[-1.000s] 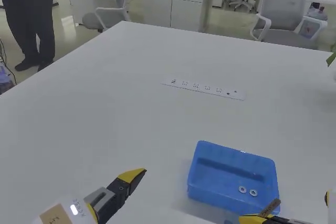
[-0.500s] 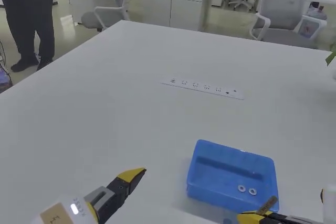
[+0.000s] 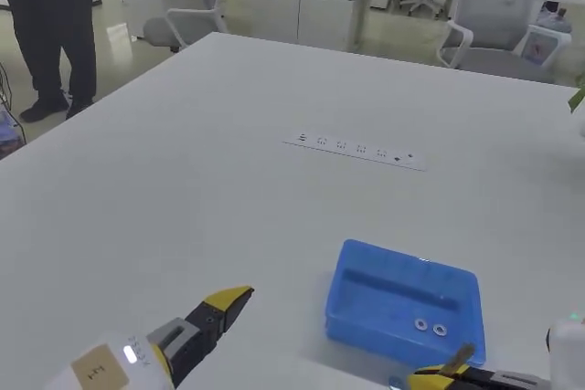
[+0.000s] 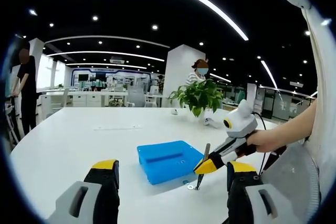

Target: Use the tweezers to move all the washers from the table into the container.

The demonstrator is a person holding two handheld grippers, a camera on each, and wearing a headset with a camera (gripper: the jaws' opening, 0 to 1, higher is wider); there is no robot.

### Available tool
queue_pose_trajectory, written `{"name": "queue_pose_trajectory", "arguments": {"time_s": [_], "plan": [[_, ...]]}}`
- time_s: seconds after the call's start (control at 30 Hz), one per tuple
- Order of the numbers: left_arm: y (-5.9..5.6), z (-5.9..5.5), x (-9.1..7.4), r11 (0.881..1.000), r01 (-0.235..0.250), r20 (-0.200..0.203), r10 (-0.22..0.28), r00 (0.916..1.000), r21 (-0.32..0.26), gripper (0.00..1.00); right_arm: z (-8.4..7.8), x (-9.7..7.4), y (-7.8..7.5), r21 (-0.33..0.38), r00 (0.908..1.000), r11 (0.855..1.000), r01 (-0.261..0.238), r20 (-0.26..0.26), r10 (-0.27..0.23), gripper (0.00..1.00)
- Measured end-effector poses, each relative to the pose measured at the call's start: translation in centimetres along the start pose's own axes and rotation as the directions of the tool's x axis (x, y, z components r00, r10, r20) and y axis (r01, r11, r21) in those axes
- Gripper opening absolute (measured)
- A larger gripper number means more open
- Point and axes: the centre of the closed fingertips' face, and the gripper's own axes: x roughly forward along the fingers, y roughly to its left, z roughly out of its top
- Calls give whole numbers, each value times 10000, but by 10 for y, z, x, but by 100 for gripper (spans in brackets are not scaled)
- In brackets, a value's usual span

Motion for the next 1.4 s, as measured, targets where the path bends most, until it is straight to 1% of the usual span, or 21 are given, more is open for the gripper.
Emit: {"name": "queue_pose_trajectory", "arguments": {"time_s": [0.2, 0.4, 0.5, 0.63, 0.7, 0.73, 0.77, 0.83, 0.87, 0.9, 1.0, 1.03, 1.1, 1.13, 1.17, 1.2, 1.27, 1.3, 1.33, 1.37, 1.4], "plan": [[0, 0, 0, 10000, 7, 13, -7, 10000, 22, 87, -1, 1, 6, -889, 9999, 9960, 4, -160, -19, 4], [-1, 2, -1, 10000, 61, 117, -61, 9999, -28, 86, -5, 1, 13, -1915, 9990, 9815, -63, -438, -21, 4], [-1, 4, -1, 10000, 78, 188, -78, 9998, -46, 86, -6, 2, 17, -2190, 9985, 9755, -210, -537, 94, 4], [-2, 3, 0, 10000, 77, 129, -77, 9999, -22, 86, -12, 4, 25, -3194, 9954, 9466, -441, -948, 144, 4], [-1, 2, 0, 10000, 67, 108, -67, 9999, -13, 86, -21, 5, 27, -3842, 9874, 9214, -575, -1579, -42, 3], [-1, 2, 0, 10000, 60, 101, -60, 9999, -16, 86, -24, 7, 28, -4373, 9830, 8967, -690, -1828, -135, 3], [-1, 2, 0, 10000, 60, 101, -60, 9999, -18, 85, -25, 8, 32, -4597, 9812, 8838, -866, -1932, -44, 3], [-1, 2, 0, 10000, 59, 88, -59, 9999, 5, 85, -25, 8, 35, -4588, 9758, 8833, -963, -2185, -72, 2], [-2, 2, 0, 10000, 65, 83, -65, 9999, 4, 85, -24, 8, 35, -4716, 9735, 8763, -985, -2283, -134, 2], [-2, 2, 0, 10000, 61, 81, -61, 9999, 10, 85, -23, 7, 33, -4960, 9695, 8619, -1054, -2441, -220, 1], [-1, 2, 0, 10000, 33, 87, -33, 10000, -2, 85, -24, 3, 35, -5872, 9461, 7915, -1696, -3218, -361, 1], [-1, 3, -1, 10000, 22, 101, -22, 9999, 2, 85, -25, 2, 37, -5939, 9363, 7802, -1961, -3499, -310, 1], [-1, 3, -1, 10000, 17, 120, -17, 9999, -1, 85, -28, -2, 38, -6202, 9057, 7407, -2583, -4222, -376, 1], [-1, 3, -1, 10000, 9, 121, -9, 9999, 2, 85, -29, -4, 37, -6401, 8887, 7117, -2893, -4558, -487, 1], [0, 3, -1, 10000, 8, 131, -8, 9999, -1, 85, -30, -5, 37, -6445, 8753, 6974, -3134, -4809, -511, 1], [0, 3, -1, 10000, 5, 141, -5, 9999, -8, 85, -33, -7, 39, -6353, 8548, 6893, -3481, -5170, -448, 1], [1, 4, -2, 10000, -41, 199, 41, 9998, -9, 85, -37, -10, 41, -6146, 8218, 6809, -3984, -5689, -326, 1], [1, 4, -2, 10000, -58, 225, 59, 9997, -34, 85, -43, -14, 40, -5919, 7832, 6840, -4264, -6199, -483, 1], [1, 5, -2, 10000, -75, 232, 76, 9997, -45, 85, -43, -14, 38, -6080, 7738, 6638, -4355, -6297, -691, 1], [1, 4, -2, 10000, -85, 227, 86, 9997, -50, 85, -46, -15, 37, -6157, 7452, 6423, -4565, -6589, -1020, 1], [2, 5, -2, 9999, -89, 244, 90, 9997, -58, 85, -48, -14, 37, -6264, 7383, 6259, -4646, -6643, -1168, 1]]}}
